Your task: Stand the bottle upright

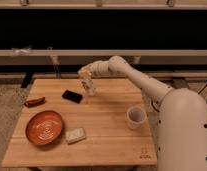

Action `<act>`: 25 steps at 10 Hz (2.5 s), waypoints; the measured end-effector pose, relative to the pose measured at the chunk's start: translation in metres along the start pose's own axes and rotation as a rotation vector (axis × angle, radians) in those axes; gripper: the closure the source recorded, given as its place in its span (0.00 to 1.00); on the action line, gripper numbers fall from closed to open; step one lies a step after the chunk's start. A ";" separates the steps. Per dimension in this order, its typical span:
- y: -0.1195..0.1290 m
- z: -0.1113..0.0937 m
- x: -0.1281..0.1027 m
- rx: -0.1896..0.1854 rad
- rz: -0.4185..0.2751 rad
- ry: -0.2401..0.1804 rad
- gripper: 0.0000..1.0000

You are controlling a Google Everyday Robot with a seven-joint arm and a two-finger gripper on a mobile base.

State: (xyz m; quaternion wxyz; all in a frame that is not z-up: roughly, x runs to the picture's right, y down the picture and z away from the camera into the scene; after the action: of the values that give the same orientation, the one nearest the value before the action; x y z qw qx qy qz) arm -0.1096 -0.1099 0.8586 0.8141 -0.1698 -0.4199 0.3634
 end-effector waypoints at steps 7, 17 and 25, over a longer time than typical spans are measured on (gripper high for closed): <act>0.001 -0.014 0.013 0.019 0.051 -0.018 0.26; 0.000 -0.037 0.035 0.057 0.074 0.034 0.20; -0.009 -0.055 0.032 0.089 0.056 0.058 0.20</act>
State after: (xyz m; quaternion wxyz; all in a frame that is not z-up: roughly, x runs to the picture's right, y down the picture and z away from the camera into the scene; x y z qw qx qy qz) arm -0.0491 -0.0914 0.8495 0.8221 -0.1556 -0.3748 0.3994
